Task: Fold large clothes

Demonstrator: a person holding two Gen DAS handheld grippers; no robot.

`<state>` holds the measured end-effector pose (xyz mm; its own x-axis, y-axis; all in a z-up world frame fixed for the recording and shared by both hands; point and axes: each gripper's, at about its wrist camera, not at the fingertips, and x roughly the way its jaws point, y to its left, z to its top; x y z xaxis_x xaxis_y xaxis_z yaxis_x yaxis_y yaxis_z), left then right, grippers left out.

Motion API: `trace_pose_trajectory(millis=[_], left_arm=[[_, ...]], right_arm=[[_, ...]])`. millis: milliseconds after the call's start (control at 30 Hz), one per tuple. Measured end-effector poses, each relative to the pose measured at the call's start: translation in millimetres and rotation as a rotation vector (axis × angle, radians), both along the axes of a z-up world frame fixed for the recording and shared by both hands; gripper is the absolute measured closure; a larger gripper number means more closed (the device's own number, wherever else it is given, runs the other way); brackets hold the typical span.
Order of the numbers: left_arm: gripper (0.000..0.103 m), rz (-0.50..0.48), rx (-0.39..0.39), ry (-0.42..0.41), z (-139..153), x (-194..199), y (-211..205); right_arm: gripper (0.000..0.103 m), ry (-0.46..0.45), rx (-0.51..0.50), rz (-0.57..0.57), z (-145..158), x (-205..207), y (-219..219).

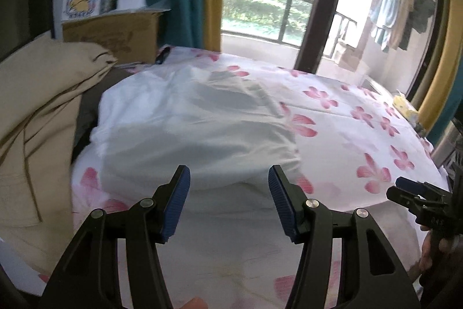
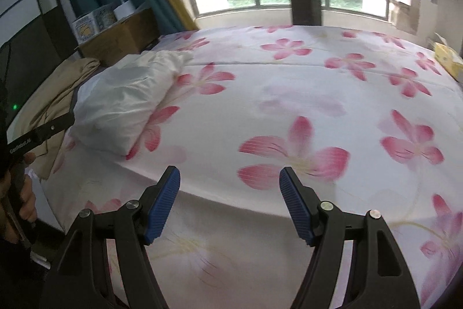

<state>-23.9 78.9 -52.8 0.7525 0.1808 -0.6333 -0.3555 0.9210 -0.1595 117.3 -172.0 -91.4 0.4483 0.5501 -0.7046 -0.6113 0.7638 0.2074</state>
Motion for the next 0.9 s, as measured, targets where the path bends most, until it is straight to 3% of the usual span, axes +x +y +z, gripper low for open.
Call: trace_pose_trajectory(millis=[133, 200, 267, 467, 567, 700, 900], left_arm=[[0.043, -0.034, 0.039, -0.040, 8, 5, -19], [0.028, -0.042, 0.053, -0.056, 13, 7, -25], [0.023, -0.057, 0.056, -0.077, 19, 9, -32], [0.022, -0.087, 0.073, -0.130, 37, 14, -49], [0.022, -0.099, 0.086, -0.158, 46, 15, -57], [0.022, -0.104, 0.164, -0.160, 57, 19, -71], [0.022, -0.138, 0.181, -0.203, 69, 18, -80]], right_arm=[[0.032, -0.020, 0.000, -0.054, 4, -1, -22], [0.032, -0.034, 0.005, -0.078, 7, -2, -33], [0.032, -0.047, 0.010, -0.103, 10, -3, -46], [0.009, -0.099, 0.013, -0.161, 23, -5, -72], [0.009, -0.122, 0.016, -0.192, 31, -5, -83], [0.009, -0.152, 0.019, -0.231, 43, -6, -97], [0.009, -0.233, 0.027, -0.293, 70, -10, -116]])
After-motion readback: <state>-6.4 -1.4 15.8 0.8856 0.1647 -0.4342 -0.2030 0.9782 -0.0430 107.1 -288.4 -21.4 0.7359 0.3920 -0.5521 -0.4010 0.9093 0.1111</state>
